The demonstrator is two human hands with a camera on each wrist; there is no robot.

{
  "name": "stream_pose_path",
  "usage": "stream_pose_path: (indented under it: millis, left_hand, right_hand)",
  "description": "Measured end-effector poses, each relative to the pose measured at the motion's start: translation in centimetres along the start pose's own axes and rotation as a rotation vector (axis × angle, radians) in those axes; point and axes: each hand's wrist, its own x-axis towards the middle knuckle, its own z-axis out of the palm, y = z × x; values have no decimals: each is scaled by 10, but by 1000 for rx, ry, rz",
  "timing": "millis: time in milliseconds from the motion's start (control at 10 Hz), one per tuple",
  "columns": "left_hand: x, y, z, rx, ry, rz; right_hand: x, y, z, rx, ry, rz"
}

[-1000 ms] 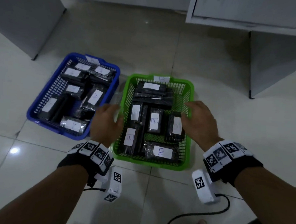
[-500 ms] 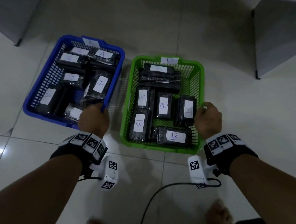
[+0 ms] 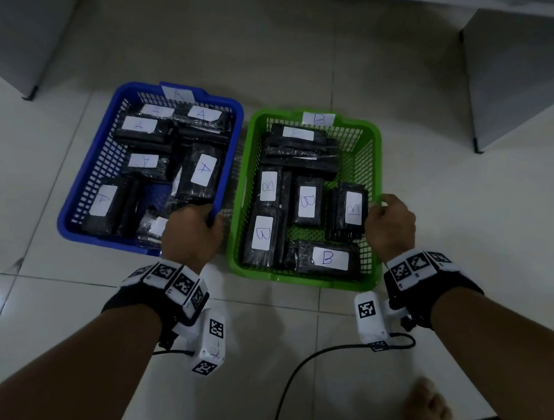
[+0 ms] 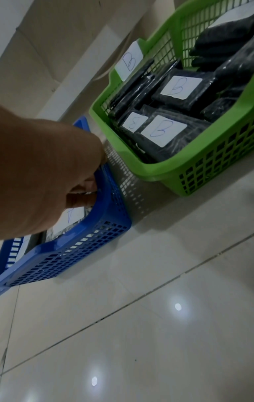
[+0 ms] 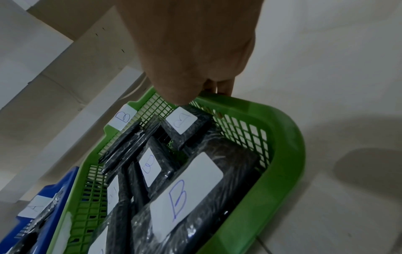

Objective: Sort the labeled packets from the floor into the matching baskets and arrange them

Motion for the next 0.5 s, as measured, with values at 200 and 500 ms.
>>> stream_pose_path:
  millis: [200,500]
  left_hand:
    - [4,-3,-4,-21,-62,-38]
    - [4,7,-20,61,-55,-94]
  right_hand:
    - [7,-1,2,-10,17,-13]
    - [-3,-28,-28,-34,-4,-16]
